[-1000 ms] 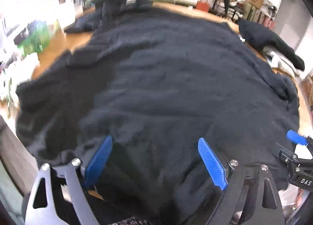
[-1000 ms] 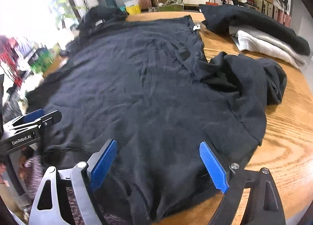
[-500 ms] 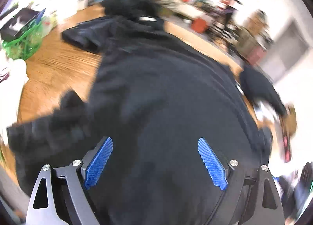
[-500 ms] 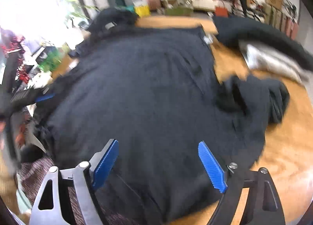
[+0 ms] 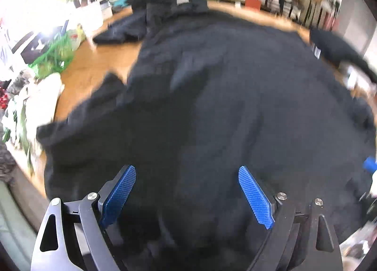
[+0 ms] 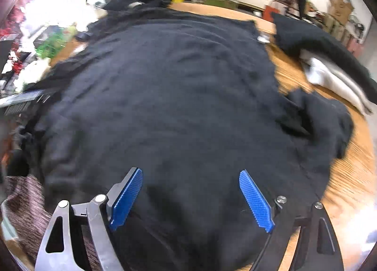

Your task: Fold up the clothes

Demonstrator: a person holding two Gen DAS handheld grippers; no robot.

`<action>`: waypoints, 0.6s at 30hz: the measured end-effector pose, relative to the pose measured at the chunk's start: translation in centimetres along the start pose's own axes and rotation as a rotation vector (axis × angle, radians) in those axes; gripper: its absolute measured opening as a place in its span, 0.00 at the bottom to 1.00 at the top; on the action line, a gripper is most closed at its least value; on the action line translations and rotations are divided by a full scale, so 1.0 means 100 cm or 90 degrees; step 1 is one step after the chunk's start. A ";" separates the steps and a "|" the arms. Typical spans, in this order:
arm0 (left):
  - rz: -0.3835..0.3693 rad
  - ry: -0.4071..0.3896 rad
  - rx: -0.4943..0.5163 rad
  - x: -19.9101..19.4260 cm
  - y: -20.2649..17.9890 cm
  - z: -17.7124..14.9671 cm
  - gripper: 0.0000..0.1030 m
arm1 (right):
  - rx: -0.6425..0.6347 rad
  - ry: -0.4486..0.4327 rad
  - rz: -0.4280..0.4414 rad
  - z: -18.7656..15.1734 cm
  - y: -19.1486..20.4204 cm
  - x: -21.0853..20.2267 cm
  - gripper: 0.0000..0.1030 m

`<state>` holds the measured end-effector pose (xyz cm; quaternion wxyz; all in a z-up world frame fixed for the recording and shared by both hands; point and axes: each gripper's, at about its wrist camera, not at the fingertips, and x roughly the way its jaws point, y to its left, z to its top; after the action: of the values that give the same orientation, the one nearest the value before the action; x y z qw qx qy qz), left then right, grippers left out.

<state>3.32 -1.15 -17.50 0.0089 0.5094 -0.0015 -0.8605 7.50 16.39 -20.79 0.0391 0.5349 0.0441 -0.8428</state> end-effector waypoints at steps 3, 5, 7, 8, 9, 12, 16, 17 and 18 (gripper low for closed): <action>0.003 0.011 -0.004 0.004 0.003 -0.010 0.88 | 0.028 0.013 0.012 -0.010 -0.012 0.001 0.86; -0.001 0.011 0.008 0.006 0.002 -0.012 0.88 | 0.028 0.014 0.010 -0.016 -0.014 -0.001 0.87; -0.007 0.018 0.016 0.008 0.004 -0.012 0.88 | 0.028 0.012 0.010 -0.021 -0.015 -0.003 0.91; -0.009 0.026 0.018 0.009 0.005 -0.011 0.88 | 0.030 0.012 0.010 -0.023 -0.016 -0.003 0.92; -0.011 0.032 0.021 0.010 0.006 -0.011 0.88 | 0.031 0.015 0.010 -0.025 -0.016 -0.004 0.92; -0.014 0.039 0.031 0.012 0.008 -0.011 0.88 | 0.029 0.025 0.012 -0.028 -0.019 -0.006 0.92; -0.017 0.071 0.039 0.013 0.006 -0.011 0.89 | 0.043 0.033 0.038 -0.026 -0.026 -0.008 0.90; -0.019 0.081 0.042 0.013 0.007 -0.010 0.89 | 0.053 0.033 0.050 -0.026 -0.030 -0.010 0.88; -0.021 0.092 0.044 0.013 0.009 -0.009 0.90 | 0.072 0.030 0.068 -0.025 -0.039 -0.015 0.85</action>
<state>3.50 -2.04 -19.06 -0.0231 0.5704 -0.0221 -0.8208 9.92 20.54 -20.36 0.0524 0.5576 -0.0312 -0.8278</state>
